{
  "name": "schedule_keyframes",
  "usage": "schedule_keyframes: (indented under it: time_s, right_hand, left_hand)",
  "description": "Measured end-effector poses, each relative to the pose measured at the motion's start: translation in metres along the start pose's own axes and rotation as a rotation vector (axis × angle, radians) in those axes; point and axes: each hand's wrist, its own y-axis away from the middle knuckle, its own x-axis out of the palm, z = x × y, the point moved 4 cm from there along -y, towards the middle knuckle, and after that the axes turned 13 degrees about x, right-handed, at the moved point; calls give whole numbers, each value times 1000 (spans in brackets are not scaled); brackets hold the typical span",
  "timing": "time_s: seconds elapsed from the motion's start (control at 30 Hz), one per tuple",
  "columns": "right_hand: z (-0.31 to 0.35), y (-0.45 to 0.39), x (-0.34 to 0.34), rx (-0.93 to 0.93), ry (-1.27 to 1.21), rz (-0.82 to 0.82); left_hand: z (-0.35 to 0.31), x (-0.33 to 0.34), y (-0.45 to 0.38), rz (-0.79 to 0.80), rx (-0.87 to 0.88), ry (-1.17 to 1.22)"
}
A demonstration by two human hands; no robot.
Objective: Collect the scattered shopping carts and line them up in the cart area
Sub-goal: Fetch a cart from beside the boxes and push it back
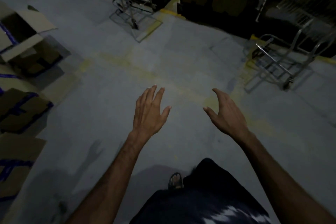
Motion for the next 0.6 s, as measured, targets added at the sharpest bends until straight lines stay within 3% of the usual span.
schedule_keyframes:
  time_s: [0.33, 0.6]
  right_hand:
    - [34, -260, -16, -14, -39, -1]
    - [82, -462, -61, -100, 31, 49]
  left_hand:
    - [72, 41, -236, 25, 13, -56]
    - [124, 32, -418, -66, -110, -61]
